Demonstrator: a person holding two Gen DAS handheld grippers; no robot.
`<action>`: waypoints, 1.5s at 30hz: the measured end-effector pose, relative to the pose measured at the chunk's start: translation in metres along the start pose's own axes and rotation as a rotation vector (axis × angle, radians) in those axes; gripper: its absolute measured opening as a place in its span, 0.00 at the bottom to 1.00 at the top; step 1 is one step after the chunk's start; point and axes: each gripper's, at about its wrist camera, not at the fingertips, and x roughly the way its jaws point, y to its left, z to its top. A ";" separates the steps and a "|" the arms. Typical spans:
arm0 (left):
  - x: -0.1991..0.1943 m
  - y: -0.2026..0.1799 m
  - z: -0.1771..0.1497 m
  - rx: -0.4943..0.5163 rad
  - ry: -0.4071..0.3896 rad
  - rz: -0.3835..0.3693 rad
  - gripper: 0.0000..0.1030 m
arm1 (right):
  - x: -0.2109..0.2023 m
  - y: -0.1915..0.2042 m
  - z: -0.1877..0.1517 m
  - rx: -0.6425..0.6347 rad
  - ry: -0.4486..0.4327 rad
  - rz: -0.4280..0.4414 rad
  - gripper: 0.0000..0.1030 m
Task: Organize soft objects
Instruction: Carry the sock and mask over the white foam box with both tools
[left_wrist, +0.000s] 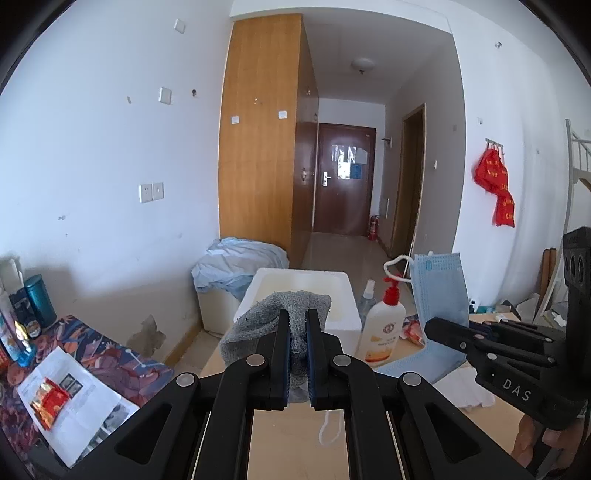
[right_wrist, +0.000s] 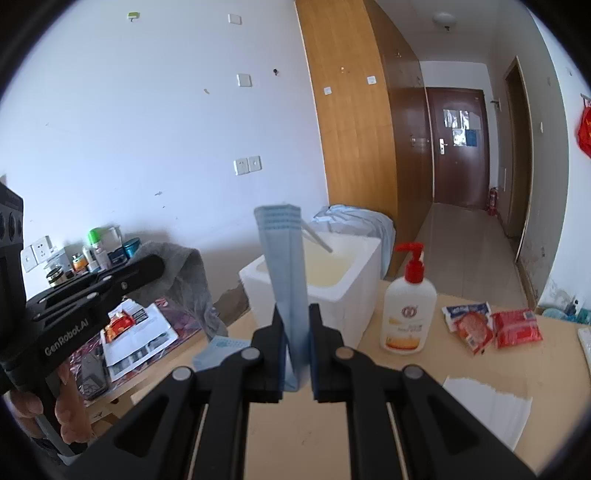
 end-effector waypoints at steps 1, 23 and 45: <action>0.004 -0.001 0.002 0.002 0.003 0.002 0.07 | 0.002 -0.001 0.002 -0.002 -0.003 -0.002 0.13; 0.064 0.006 0.042 -0.023 -0.018 0.010 0.07 | 0.054 -0.016 0.039 -0.006 -0.021 -0.004 0.13; 0.140 0.011 0.062 -0.027 0.034 0.033 0.07 | 0.131 -0.041 0.063 0.018 0.033 -0.021 0.13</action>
